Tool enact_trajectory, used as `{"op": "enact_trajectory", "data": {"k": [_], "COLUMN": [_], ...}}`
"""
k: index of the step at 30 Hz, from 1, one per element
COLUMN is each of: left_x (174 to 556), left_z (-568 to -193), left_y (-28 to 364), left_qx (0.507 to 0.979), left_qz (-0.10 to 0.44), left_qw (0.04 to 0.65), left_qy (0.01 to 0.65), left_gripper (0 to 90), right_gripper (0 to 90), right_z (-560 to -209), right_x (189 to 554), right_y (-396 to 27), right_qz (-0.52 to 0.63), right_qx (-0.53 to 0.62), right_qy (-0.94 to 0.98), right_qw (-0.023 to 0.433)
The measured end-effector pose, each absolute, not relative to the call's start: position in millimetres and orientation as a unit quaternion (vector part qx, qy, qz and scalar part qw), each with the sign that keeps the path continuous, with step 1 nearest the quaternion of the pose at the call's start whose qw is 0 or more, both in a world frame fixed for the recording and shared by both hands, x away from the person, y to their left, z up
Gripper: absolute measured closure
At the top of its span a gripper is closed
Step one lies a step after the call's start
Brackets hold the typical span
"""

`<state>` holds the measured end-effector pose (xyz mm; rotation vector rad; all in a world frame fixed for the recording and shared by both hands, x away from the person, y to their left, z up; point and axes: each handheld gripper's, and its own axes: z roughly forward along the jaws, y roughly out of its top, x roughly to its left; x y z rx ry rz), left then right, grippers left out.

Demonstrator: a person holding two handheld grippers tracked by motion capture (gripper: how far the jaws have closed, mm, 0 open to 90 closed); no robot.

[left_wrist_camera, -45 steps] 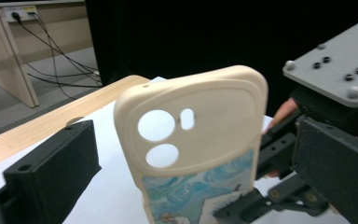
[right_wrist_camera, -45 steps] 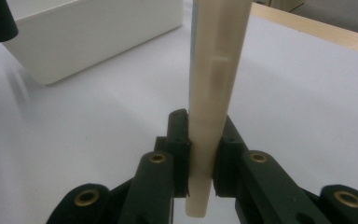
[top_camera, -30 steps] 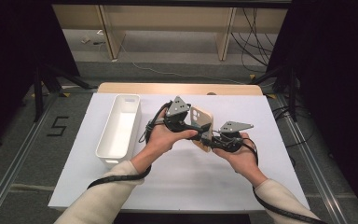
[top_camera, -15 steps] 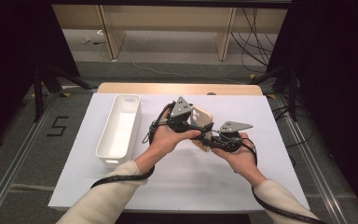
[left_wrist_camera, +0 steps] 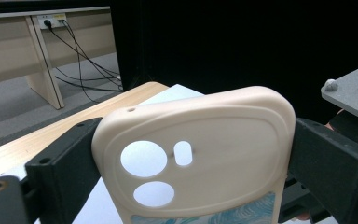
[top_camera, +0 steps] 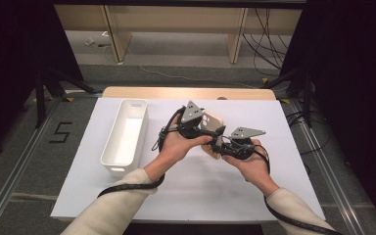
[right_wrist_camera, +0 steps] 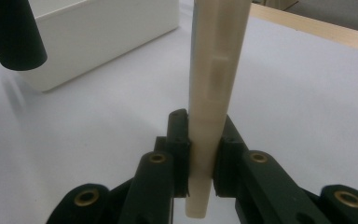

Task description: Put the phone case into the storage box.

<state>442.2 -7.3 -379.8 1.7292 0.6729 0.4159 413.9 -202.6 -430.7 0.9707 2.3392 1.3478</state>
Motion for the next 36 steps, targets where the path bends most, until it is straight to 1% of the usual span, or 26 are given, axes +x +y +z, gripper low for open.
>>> {"op": "enact_trajectory", "data": {"k": [15,19,24,26,30,32,33,34,35,36], "left_x": [442,442,442,443,444,444,445,445,445,445], "left_z": [-379,-378,-376,-375,-372,-370,-369,-369,-368,-367], "left_y": [-6,-5,-5,-4,-2,-1,0,0,1,1], "left_qx": [0.739,0.736,0.736,0.736,0.733,0.733,0.733,0.733,0.732,0.731], "left_qz": [0.170,0.169,0.171,0.173,0.176,0.179,0.182,0.182,0.185,0.185], "left_qw": [0.583,0.585,0.587,0.587,0.589,0.588,0.588,0.588,0.588,0.590], "left_qy": [0.291,0.295,0.292,0.291,0.291,0.291,0.290,0.290,0.289,0.290], "left_gripper": [9.6,10.0,10.6,10.6,10.7,10.8,10.8,10.8,10.8,10.8], "right_gripper": [79.2,77.4,73.0,70.2,60.7,53.2,44.5,44.5,41.3,35.8], "right_z": [-432,-432,-431,-430,-430,-430,-429,-429,-429,-429], "right_x": [414,414,414,414,414,414,415,415,415,415], "right_y": [-202,-201,-201,-201,-201,-201,-201,-201,-201,-202], "right_qz": [0.465,0.466,0.466,0.468,0.472,0.478,0.483,0.483,0.486,0.489], "right_qx": [0.335,0.333,0.329,0.329,0.329,0.334,0.339,0.339,0.339,0.338], "right_qy": [0.807,0.807,0.807,0.806,0.802,0.797,0.792,0.792,0.790,0.789], "right_qw": [0.143,0.147,0.155,0.156,0.159,0.157,0.156,0.156,0.155,0.156]}}
